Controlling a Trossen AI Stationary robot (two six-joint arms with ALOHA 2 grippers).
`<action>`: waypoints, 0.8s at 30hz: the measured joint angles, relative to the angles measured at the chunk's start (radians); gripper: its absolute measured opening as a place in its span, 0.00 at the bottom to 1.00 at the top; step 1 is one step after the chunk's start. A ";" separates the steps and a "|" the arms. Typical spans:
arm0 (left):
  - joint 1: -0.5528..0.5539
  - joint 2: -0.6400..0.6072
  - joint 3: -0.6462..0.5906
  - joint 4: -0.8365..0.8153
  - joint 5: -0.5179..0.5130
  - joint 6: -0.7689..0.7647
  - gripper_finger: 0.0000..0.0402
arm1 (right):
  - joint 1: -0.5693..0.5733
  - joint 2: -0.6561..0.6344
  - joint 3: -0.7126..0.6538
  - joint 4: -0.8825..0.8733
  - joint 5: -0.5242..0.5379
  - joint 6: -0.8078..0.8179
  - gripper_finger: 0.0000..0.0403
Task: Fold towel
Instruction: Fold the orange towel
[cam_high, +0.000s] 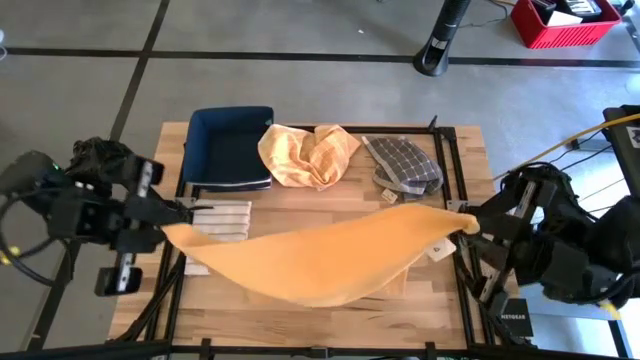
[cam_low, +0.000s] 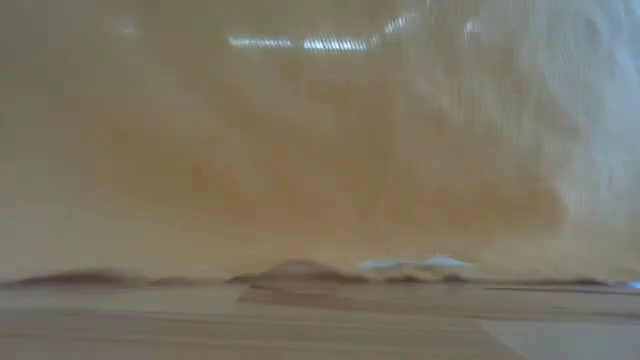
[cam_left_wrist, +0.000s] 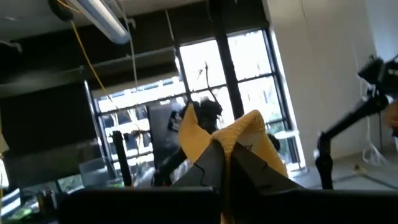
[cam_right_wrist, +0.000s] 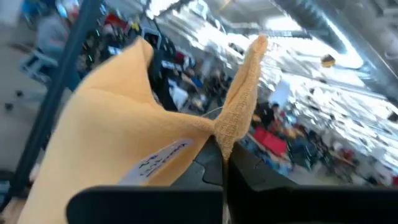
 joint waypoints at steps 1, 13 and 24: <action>0.000 0.000 0.000 0.033 0.000 0.025 0.01 | 0.000 0.002 0.017 0.015 -0.022 -0.005 0.00; 0.015 -0.010 0.001 -0.044 -0.362 0.116 0.01 | -0.064 -0.001 0.064 0.033 0.166 0.069 0.00; 0.112 -0.018 0.001 -0.499 -0.615 -0.084 0.01 | -0.293 -0.013 0.043 -0.649 0.243 0.489 0.04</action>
